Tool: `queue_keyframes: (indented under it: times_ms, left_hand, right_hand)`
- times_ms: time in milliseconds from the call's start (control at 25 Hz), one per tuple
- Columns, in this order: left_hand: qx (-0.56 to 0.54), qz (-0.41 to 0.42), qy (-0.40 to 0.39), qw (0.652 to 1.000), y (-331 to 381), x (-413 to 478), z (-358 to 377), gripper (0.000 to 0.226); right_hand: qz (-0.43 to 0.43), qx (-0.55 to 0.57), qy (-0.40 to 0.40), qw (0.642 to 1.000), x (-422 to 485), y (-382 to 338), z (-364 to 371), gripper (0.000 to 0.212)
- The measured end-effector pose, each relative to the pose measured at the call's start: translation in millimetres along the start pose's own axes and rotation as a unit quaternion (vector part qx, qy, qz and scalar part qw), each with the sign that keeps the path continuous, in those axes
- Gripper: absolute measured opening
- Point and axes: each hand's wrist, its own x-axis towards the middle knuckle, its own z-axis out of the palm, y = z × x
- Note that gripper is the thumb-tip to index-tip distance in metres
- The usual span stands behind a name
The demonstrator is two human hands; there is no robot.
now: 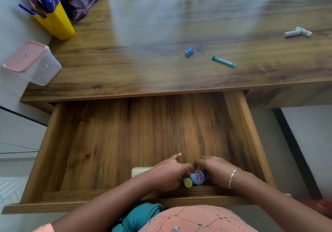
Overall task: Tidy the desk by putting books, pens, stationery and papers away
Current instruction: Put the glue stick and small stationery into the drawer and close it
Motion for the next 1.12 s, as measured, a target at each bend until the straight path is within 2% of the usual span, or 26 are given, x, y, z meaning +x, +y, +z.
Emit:
queue_keyframes:
  times_ms: [320,440,560,800,1000,1120]
  left_hand:
    - [-0.01,0.021,0.029,0.999,1.9,-5.6,-8.5,0.053]
    - [-0.014,0.008,0.038,0.999,-15.1,-1.8,-5.4,0.059]
    - [-0.023,0.005,0.071,0.997,-36.6,1.8,-18.0,0.051]
    - [-0.007,0.026,0.189,0.982,-40.3,15.2,-76.7,0.036]
    - [-0.054,0.015,0.349,0.936,-25.0,55.2,-147.4,0.024]
    - [-0.07,-0.022,0.408,0.91,-27.1,90.9,-180.3,0.024]
  right_hand:
    - [-0.005,0.018,0.023,1.0,-5.1,7.7,-4.5,0.042]
    - [-0.005,0.027,0.065,0.997,-9.4,16.4,-20.0,0.039]
    - [0.001,0.097,0.12,0.988,-18.4,26.7,-54.9,0.037]
    - [0.05,0.15,0.253,0.954,-16.3,52.4,-141.1,0.031]
    - [0.088,0.089,0.382,0.916,20.4,58.7,-211.1,0.022]
    - [0.138,0.042,0.407,0.902,52.1,67.7,-236.3,0.024]
